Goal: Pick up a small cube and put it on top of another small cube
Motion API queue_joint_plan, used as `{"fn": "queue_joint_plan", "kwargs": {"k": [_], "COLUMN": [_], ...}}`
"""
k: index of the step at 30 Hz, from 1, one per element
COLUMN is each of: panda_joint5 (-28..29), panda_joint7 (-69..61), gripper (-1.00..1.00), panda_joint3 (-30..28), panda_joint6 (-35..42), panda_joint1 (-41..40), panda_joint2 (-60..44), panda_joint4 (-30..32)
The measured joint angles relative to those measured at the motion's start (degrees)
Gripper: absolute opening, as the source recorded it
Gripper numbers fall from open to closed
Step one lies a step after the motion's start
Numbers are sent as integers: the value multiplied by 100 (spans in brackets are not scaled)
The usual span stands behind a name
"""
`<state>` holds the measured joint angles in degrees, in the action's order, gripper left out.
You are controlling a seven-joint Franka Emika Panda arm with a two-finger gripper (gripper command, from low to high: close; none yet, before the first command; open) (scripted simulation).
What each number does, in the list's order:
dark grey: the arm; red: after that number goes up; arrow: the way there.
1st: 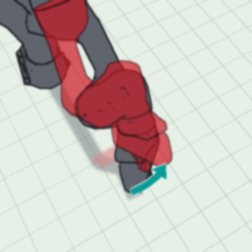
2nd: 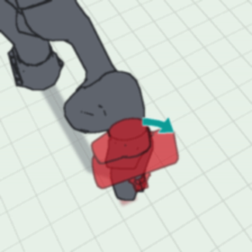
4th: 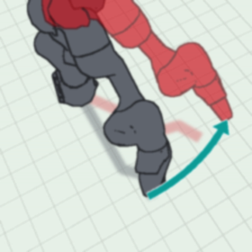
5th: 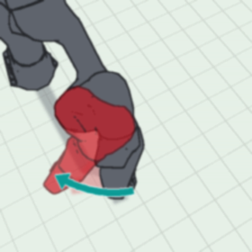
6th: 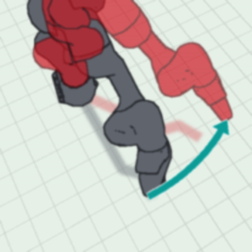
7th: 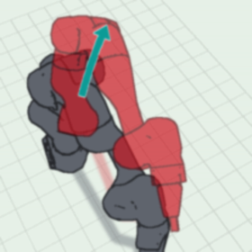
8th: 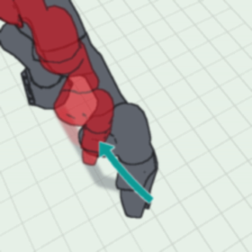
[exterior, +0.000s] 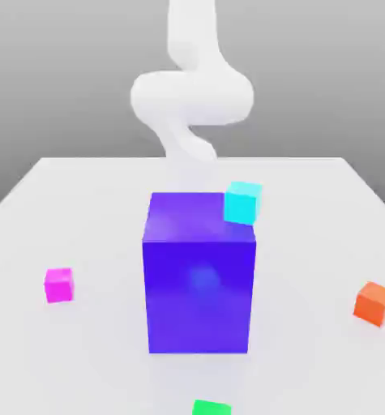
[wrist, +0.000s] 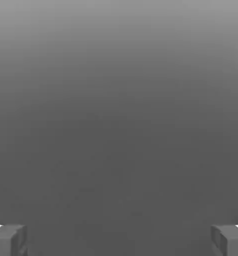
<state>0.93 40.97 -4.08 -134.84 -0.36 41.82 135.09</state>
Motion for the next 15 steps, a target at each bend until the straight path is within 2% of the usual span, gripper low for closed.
{"fn": "queue_joint_plan", "kwargs": {"k": [15], "panda_joint5": [312], "panda_joint7": [-3713], "gripper": [0], "panda_joint3": [-2862], "panda_joint6": [-2227], "panda_joint1": [-513], "panda_joint2": [-2962], "panda_joint4": [2252]}}
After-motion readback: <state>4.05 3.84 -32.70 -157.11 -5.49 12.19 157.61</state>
